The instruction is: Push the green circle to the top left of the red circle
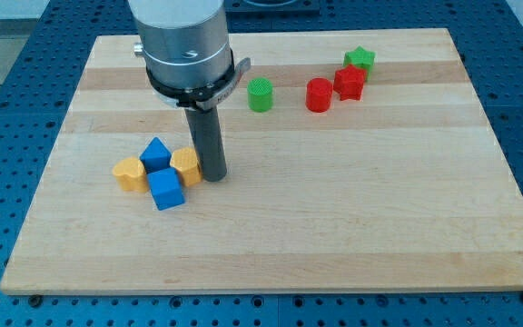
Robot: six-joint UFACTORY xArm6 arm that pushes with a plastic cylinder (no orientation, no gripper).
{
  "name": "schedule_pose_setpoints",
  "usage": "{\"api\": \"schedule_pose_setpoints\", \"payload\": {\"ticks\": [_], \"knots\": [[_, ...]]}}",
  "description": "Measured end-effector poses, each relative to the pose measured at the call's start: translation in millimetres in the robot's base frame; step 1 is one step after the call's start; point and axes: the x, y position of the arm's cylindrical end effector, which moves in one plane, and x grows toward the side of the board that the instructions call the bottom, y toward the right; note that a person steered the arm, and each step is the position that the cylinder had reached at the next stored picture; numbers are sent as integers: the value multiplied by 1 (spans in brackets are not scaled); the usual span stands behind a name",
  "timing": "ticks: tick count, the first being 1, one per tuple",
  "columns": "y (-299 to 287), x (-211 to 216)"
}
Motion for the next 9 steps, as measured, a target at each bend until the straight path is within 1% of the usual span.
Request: {"api": "schedule_pose_setpoints", "payload": {"ticks": [1,2,3,4,5,6,7,9], "knots": [[-14,-14],[-18,-15],[1,-7],[17,30],[8,62],[-18,77],[-27,75],[-36,47]]}}
